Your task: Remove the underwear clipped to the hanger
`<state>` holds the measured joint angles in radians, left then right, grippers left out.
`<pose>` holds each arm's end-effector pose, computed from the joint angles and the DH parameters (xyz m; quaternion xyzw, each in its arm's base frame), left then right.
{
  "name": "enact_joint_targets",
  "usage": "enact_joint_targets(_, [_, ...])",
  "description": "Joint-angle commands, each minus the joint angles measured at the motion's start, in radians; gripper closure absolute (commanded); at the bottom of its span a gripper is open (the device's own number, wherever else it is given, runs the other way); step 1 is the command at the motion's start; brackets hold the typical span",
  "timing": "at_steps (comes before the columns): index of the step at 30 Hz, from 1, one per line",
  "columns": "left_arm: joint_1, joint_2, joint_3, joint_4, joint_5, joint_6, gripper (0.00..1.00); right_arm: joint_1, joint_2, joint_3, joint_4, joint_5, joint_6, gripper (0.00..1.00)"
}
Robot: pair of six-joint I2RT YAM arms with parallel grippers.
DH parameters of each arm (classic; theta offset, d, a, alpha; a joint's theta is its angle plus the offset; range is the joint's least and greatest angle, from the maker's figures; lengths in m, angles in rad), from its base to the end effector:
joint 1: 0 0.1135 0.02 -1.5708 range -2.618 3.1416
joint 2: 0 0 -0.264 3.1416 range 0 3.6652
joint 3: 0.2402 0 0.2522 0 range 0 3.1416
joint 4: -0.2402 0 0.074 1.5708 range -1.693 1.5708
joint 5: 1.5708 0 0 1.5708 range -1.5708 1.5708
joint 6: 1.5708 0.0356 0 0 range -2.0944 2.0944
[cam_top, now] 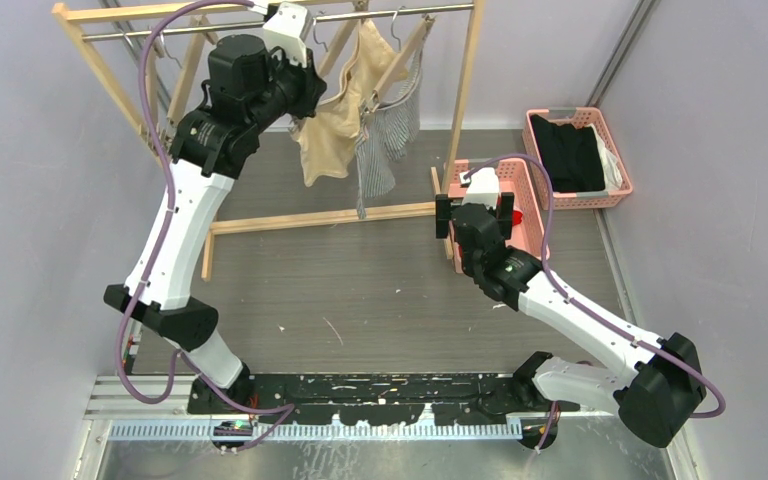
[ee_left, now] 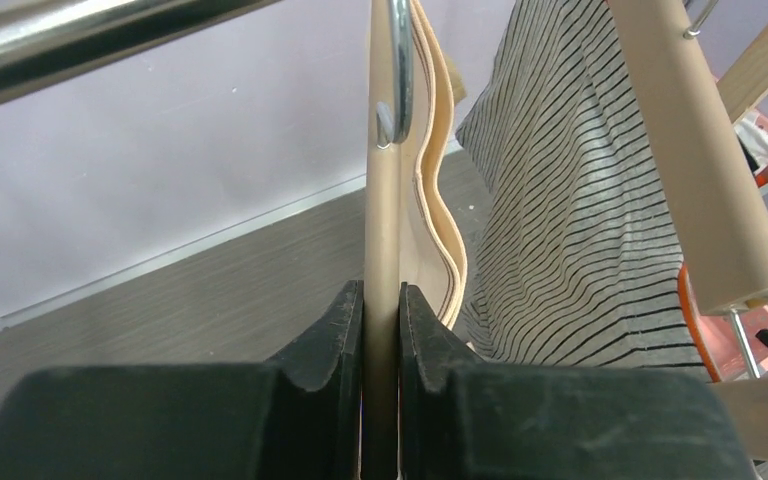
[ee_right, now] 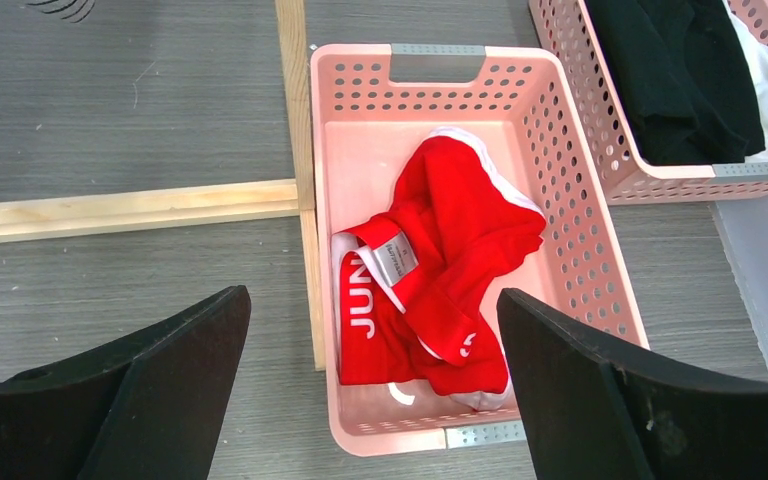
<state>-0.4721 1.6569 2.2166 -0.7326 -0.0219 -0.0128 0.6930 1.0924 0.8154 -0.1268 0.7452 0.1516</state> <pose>0.2910 -0.1477 0.5386 0.1674 0.7470 -0.1463 0.6266 0.2021 0.1364 0.2992 -0.0146 0.8026 -0.0668 0.5926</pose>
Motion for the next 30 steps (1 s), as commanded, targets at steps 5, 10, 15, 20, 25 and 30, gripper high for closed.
enact_joint_targets(5, [-0.004,-0.076,-0.036,0.140,-0.025,0.030,1.00,0.008,0.002,-0.007,0.053,0.040,-0.017,0.00])
enact_joint_targets(10, [-0.004,-0.128,-0.075,0.207,-0.050,0.045,1.00,0.010,0.014,-0.005,0.052,0.034,-0.018,0.00])
enact_joint_targets(15, [-0.003,-0.189,-0.142,0.266,-0.074,0.058,1.00,0.010,0.020,-0.012,0.053,0.030,-0.016,0.00])
enact_joint_targets(20, [-0.004,-0.222,-0.176,0.241,-0.060,0.056,1.00,0.011,0.013,-0.019,0.057,0.026,-0.010,0.00])
enact_joint_targets(25, [-0.003,-0.313,-0.358,0.265,-0.069,0.039,1.00,0.012,0.007,-0.024,0.063,0.034,-0.007,0.00])
enact_joint_targets(30, [-0.003,-0.444,-0.524,0.278,-0.100,0.038,1.00,0.012,0.010,-0.019,0.069,0.031,-0.014,0.00])
